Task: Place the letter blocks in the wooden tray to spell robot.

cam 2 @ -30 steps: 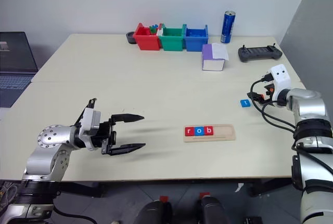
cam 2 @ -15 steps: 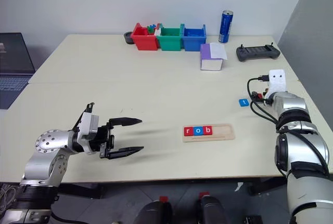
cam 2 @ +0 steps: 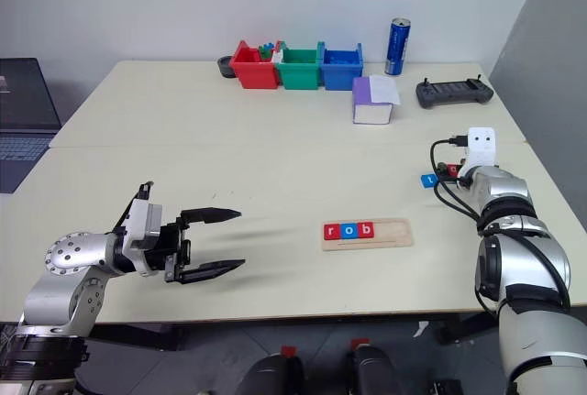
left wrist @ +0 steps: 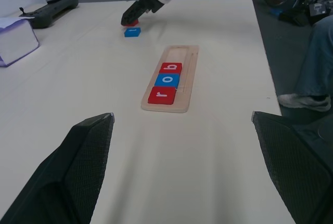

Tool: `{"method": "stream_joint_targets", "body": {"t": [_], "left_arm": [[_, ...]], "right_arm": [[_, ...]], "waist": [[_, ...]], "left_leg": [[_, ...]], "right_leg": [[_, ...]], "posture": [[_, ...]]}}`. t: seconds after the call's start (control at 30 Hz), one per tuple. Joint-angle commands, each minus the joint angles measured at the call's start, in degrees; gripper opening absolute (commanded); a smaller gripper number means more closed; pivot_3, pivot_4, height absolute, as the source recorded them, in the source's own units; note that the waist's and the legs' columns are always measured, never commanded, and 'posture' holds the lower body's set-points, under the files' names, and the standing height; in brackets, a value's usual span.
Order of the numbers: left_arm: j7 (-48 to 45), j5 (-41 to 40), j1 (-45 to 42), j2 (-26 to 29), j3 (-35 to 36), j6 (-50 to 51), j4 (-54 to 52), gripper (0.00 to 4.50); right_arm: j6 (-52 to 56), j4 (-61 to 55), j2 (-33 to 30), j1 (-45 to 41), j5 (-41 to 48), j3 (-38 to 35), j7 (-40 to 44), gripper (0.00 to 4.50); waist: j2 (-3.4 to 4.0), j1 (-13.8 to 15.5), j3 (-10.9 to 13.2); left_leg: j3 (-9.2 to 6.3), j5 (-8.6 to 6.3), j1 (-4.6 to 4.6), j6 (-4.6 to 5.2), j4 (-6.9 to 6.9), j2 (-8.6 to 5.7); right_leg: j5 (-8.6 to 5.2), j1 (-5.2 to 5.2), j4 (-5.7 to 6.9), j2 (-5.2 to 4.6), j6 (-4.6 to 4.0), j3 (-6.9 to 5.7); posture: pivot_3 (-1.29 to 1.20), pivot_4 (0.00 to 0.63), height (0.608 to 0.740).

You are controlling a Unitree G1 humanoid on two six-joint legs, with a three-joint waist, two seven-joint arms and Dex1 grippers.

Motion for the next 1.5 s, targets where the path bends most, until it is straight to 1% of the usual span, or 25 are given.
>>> {"method": "stream_joint_targets", "body": {"t": [0.03,0.13,0.2,0.27,0.37,0.5,0.6,0.63,0.67,0.73,0.83,0.9,0.97,1.03,1.1,1.23,1.3,1.37,1.43,1.5], "left_arm": [[0.67,-0.83,-0.21,0.74,1.14,0.00,-2.34,4.50],[0.94,-0.87,-0.06,0.78,1.27,0.08,-2.53,4.50],[1.15,-0.93,0.28,0.81,1.44,0.12,-2.91,4.50],[1.45,-1.00,0.65,0.84,1.65,0.23,-3.35,4.50],[1.94,-1.08,1.21,0.89,1.85,0.47,-4.13,4.50],[2.47,-1.20,1.73,0.99,1.98,0.77,-5.01,4.50],[2.37,-1.12,1.50,1.09,2.14,0.90,-4.68,4.50],[2.35,-1.14,1.50,1.14,2.22,0.96,-4.68,4.50],[2.30,-1.16,1.47,1.19,2.27,0.97,-4.59,4.50],[2.27,-1.19,1.49,1.28,2.34,1.05,-4.59,4.50],[2.23,-1.32,1.27,1.34,2.07,1.40,-4.78,4.50],[2.06,-1.28,0.65,1.26,1.61,1.60,-4.58,4.50],[1.63,-1.10,-0.43,0.98,0.82,1.72,-3.87,4.50],[1.14,-0.86,-1.62,0.58,-0.05,1.69,-2.97,4.50],[0.54,-0.65,-2.81,0.21,-0.85,1.63,-1.92,4.50],[-1.94,-0.25,-5.91,-0.62,-2.56,0.50,2.00,4.50],[-2.91,-0.05,-7.01,-1.06,-3.24,-0.17,3.57,4.50],[-3.76,0.09,-7.97,-1.47,-3.77,-0.68,4.92,4.50],[-4.68,0.31,-8.82,-1.88,-4.22,-1.13,6.25,4.50],[-5.63,0.50,-9.53,-2.43,-4.86,-1.63,7.53,4.50]], "right_arm": [[2.84,0.06,0.22,-1.62,0.48,-1.13,-0.56,4.47],[4.70,0.13,0.35,-1.76,0.15,-1.08,-1.72,4.47],[4.82,0.10,0.31,-1.48,-1.77,0.88,-0.27,4.47],[2.16,-0.31,0.36,-0.91,-3.03,2.35,2.08,4.47],[2.72,-0.01,0.34,-0.96,-0.42,-0.67,3.01,4.47],[2.54,-0.01,0.44,-1.01,-0.54,-1.07,3.10,4.47],[2.42,-0.05,0.48,-1.07,-0.58,-1.16,1.76,3.87],[2.25,-0.10,0.46,-1.03,-0.60,-1.17,1.30,3.55],[2.13,-0.14,0.47,-1.00,-0.57,-1.18,1.00,3.12],[1.63,-0.46,0.31,-0.75,-0.94,-0.71,0.87,2.52],[1.65,-1.49,-0.08,-0.47,-1.69,0.47,1.88,1.47],[1.84,-3.11,-0.56,-0.43,-2.19,1.53,3.53,1.45],[3.45,-7.76,-1.49,0.43,-2.41,2.74,6.90,1.45],[5.80,-14.78,-2.53,2.81,-2.16,3.58,9.71,1.45],[12.05,-25.50,-3.84,7.01,-0.59,3.96,13.51,1.45],[30.51,-59.58,-10.02,25.01,7.16,1.81,22.12,1.45],[37.50,-71.97,-11.53,33.10,10.95,-1.84,22.75,1.45],[43.09,-81.79,-11.74,39.99,13.36,-4.82,21.78,1.45],[47.73,-88.33,-10.57,43.87,15.02,-6.75,20.12,1.45],[51.00,-93.25,-7.76,46.03,16.31,-8.04,17.67,1.45]], "waist": [[0.00,0.00,0.00],[0.00,-0.03,0.00],[-0.01,-0.03,0.00],[-0.01,-0.03,-0.01],[-0.01,-0.05,0.00],[0.00,-0.05,0.00],[0.00,-0.05,0.00],[0.00,-0.05,0.00],[0.00,-0.05,0.00],[0.00,-0.04,0.00],[-0.01,-0.04,0.00],[0.00,-0.03,0.00],[0.00,0.02,0.00],[0.01,0.08,0.01],[0.01,0.12,0.00],[0.01,0.77,0.00],[0.01,1.43,0.00],[0.03,1.60,0.01],[0.03,1.38,0.01],[0.03,0.85,0.01]], "left_leg": [[0.00,0.00,0.00,0.00,0.00,0.00],[0.01,0.00,0.02,0.00,-0.01,0.01],[0.01,0.00,0.02,0.00,-0.01,0.01],[0.01,0.00,0.03,0.00,-0.01,0.01],[0.02,0.00,0.03,0.01,-0.02,0.01],[0.02,0.00,0.03,0.00,-0.02,0.01],[0.03,0.00,0.03,0.00,-0.02,0.01],[0.03,0.00,0.03,0.00,-0.02,0.01],[0.03,0.00,0.03,0.00,-0.02,0.01],[0.03,0.00,0.02,0.00,-0.02,0.00],[0.03,0.00,0.03,0.00,-0.02,0.00],[0.03,0.00,0.02,0.00,-0.02,0.00],[0.03,0.00,0.02,0.00,-0.02,0.00],[0.02,0.00,0.01,0.01,-0.03,0.00],[0.02,0.00,0.00,0.01,-0.03,0.00],[-0.08,-0.01,-0.03,0.00,-0.11,0.00],[-0.13,-0.02,-0.06,-0.01,-0.16,0.00],[-0.14,-0.04,-0.06,-0.03,-0.19,0.01],[-0.11,-0.04,-0.06,-0.03,-0.18,0.02],[-0.05,-0.04,-0.01,-0.03,-0.16,0.06]], "right_leg": [[0.00,0.00,0.00,0.00,0.00,0.00],[0.00,0.00,0.00,0.00,0.00,0.01],[0.00,0.01,0.00,0.00,0.00,0.01],[0.00,0.01,0.00,0.00,0.00,0.01],[0.00,0.01,0.00,0.00,0.00,0.02],[0.00,0.01,0.00,0.00,0.00,0.02],[0.00,0.01,0.00,0.00,0.00,0.02],[0.00,0.01,0.00,0.00,0.00,0.02],[0.00,0.01,0.00,0.00,0.00,0.02],[0.00,0.01,0.00,0.00,0.00,0.03],[0.00,0.01,-0.01,0.00,0.00,0.03],[0.00,0.01,-0.01,0.00,0.00,0.03],[0.00,0.00,-0.01,0.00,0.00,0.03],[0.00,0.00,-0.01,0.00,0.00,0.02],[0.00,-0.01,-0.02,0.00,0.01,0.03],[-0.01,0.00,-0.09,0.00,0.02,-0.06],[-0.02,-0.03,-0.14,0.00,0.03,-0.12],[-0.02,-0.04,-0.15,0.00,0.03,-0.14],[-0.02,-0.07,-0.15,0.00,0.04,-0.12],[0.00,-0.07,-0.13,0.00,0.07,-0.12]], "posture": [[0.00,0.150,0.740],[0.00,0.150,0.740],[0.00,0.150,0.740],[0.00,0.150,0.740],[0.00,0.150,0.740],[0.00,0.150,0.740],[0.00,0.150,0.740],[0.00,0.150,0.740],[0.00,0.150,0.740],[0.00,0.150,0.740],[0.00,0.150,0.740],[0.00,0.150,0.740],[0.00,0.150,0.740],[0.00,0.150,0.740],[0.00,0.150,0.740],[0.00,0.150,0.740],[0.00,0.150,0.740],[0.00,0.150,0.740],[0.00,0.150,0.740],[0.00,0.150,0.740]]}}
